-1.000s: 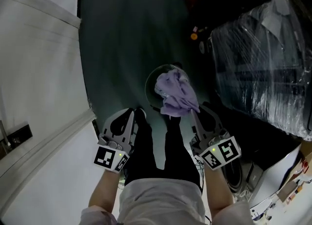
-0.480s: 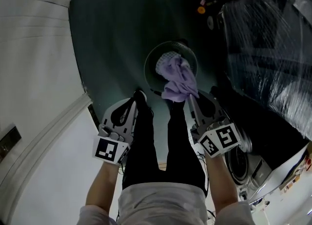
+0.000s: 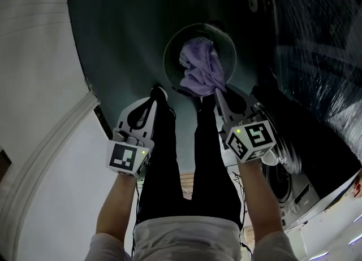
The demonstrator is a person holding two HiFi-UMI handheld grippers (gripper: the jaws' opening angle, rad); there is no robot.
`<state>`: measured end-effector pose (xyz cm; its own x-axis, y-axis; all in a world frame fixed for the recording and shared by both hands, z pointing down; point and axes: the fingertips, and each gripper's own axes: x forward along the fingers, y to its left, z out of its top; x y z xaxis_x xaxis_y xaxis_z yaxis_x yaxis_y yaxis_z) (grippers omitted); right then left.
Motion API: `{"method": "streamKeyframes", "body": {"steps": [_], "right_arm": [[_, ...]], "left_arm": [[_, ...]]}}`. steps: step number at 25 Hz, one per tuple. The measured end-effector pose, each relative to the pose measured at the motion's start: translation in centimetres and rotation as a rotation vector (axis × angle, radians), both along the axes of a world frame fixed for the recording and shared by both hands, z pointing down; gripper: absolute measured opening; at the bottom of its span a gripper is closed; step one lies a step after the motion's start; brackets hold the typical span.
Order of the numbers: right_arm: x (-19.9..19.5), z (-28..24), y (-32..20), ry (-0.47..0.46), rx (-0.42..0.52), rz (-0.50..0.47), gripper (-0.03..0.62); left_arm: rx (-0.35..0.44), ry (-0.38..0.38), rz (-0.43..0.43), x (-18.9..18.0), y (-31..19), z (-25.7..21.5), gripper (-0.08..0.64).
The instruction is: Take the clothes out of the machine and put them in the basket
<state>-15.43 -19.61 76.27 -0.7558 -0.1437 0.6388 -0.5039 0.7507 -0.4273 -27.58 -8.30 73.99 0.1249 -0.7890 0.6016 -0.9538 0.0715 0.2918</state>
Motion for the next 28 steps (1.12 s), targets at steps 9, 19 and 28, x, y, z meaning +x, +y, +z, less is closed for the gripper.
{"method": "streamKeyframes", "body": {"steps": [9,19,28], "right_arm": [[-0.3,7.8,0.3,0.108,-0.025,-0.035,0.04],[0.5,15.9,0.8,0.297,-0.037,-0.077,0.042],[1.5,21.4,1.4,0.477,-0.04,-0.16,0.107]], "left_arm": [[-0.083,0.005,0.043,1.7,0.6,7.0,0.021],[-0.143,0.023,0.062,1.8,0.8,13.6,0.021],[-0.212,0.07,0.022,1.1,1.5,17.6,0.021]]}}
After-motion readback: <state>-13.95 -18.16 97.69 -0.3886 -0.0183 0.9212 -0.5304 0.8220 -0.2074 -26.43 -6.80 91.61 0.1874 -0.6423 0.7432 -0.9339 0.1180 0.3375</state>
